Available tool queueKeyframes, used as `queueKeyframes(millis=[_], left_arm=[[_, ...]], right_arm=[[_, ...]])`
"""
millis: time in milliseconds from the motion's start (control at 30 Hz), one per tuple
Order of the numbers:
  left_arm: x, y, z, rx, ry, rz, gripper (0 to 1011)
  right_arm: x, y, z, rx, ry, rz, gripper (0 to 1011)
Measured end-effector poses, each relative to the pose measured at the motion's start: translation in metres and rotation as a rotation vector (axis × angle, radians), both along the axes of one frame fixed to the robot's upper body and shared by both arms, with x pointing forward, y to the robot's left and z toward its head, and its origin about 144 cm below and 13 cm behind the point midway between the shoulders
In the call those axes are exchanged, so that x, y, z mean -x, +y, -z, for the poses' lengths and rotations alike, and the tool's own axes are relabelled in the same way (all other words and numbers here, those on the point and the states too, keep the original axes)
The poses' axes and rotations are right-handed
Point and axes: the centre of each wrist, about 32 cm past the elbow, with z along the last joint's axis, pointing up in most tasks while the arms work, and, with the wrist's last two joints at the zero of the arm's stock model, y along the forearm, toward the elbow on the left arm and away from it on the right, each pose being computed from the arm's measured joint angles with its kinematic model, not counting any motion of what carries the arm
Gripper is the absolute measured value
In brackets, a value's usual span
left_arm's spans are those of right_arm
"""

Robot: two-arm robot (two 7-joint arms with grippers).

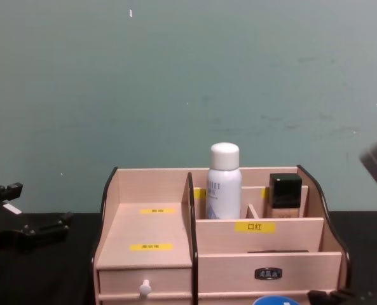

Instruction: Pick up the facial cleanser and watermelon frost from the table and place them into the tiered storage box.

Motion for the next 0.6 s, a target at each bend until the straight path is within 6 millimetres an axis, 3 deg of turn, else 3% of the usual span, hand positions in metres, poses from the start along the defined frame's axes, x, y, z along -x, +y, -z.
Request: queueKeyframes(millis=[600], left_arm=[[0.0,0.0,0.0,0.0,0.0,0.0,1010]], right_arm=[[-0.015,0.003,0.011,-0.011,-0.004,0.005,1002]])
